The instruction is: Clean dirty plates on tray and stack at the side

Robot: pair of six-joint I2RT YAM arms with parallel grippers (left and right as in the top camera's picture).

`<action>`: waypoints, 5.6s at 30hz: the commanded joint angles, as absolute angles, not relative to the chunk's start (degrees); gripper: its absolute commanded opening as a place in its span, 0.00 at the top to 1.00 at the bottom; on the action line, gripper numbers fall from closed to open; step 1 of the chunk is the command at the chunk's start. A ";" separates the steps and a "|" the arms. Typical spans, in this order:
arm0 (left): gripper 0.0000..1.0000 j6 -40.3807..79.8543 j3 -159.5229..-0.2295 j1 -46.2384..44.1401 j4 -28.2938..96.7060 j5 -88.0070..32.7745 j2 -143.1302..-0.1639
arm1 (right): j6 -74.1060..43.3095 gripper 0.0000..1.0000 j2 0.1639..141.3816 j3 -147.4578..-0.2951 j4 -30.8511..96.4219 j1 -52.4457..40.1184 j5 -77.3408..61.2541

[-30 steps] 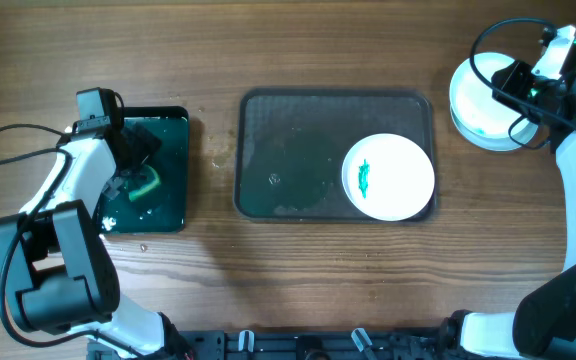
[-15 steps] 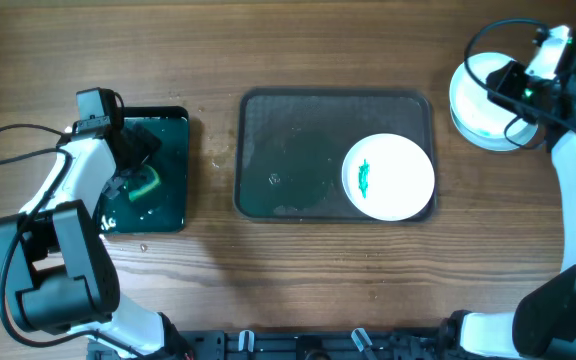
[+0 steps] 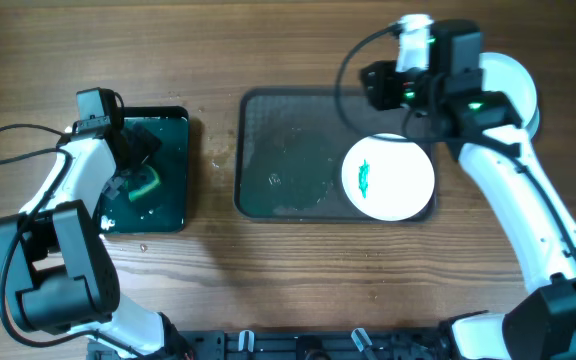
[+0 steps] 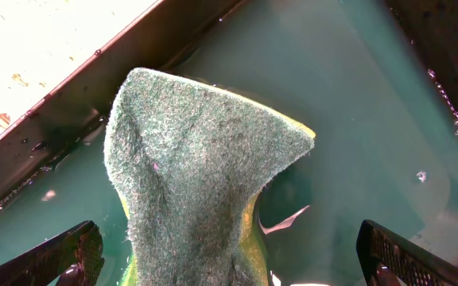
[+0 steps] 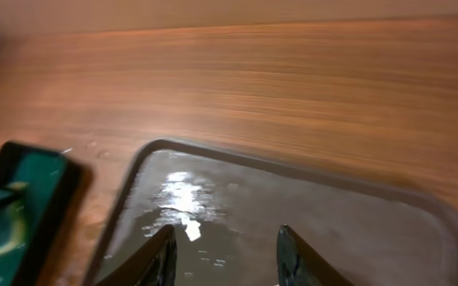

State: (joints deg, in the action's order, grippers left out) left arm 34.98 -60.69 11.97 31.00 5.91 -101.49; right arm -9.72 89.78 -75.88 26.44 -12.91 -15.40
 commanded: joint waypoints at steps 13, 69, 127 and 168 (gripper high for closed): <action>0.00 34.74 -60.60 11.90 30.85 5.58 -101.93 | -9.23 0.52 92.42 -76.27 18.74 -15.75 -11.81; 0.00 35.00 -60.60 11.86 24.95 -11.46 -101.93 | 1.32 0.16 97.14 -76.27 33.69 -15.64 2.98; 0.96 14.41 -63.11 11.53 33.71 -3.33 -98.63 | 26.98 0.30 105.67 -76.27 46.46 0.16 -9.32; 0.96 15.73 -63.11 11.53 31.51 -3.60 -98.63 | -6.31 0.42 114.02 -74.96 58.30 -6.57 -7.44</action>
State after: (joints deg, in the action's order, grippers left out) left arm 14.79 -63.16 11.60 31.83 -3.29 -98.76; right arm -2.96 113.19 -75.85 58.63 -6.59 -6.00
